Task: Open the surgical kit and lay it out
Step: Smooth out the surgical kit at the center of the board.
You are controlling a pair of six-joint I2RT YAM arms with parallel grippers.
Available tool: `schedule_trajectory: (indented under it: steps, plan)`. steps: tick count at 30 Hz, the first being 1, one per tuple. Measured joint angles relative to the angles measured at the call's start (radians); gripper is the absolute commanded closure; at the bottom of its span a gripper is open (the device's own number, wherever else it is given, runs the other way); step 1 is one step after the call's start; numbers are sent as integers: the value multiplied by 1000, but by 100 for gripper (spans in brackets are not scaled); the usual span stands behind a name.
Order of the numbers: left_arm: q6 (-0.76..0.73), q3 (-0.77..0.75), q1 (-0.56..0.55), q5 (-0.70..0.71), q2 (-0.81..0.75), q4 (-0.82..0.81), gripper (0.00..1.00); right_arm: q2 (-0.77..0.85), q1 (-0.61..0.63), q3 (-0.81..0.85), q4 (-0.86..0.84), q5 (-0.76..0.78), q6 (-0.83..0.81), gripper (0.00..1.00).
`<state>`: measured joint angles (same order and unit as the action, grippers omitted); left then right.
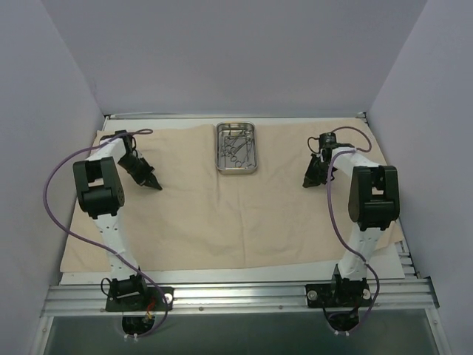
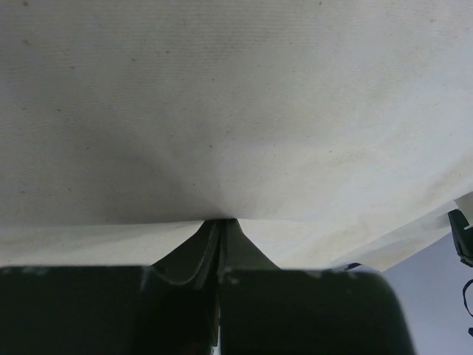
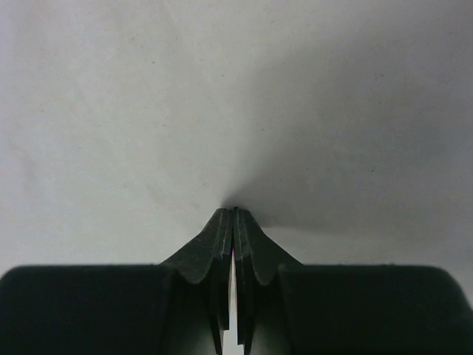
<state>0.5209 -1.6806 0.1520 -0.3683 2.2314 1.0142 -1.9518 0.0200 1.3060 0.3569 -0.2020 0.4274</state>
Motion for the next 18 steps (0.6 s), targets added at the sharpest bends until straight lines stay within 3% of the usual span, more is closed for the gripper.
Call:
schedule_trajectory:
  steps: [9,18]
  plan:
    - [-37,-221,0,-38,141,139,98,96,40,-172,-97,-46,69,100]
    - [-39,-167,23,-72,119,103,98,-99,38,105,-31,-64,34,100]
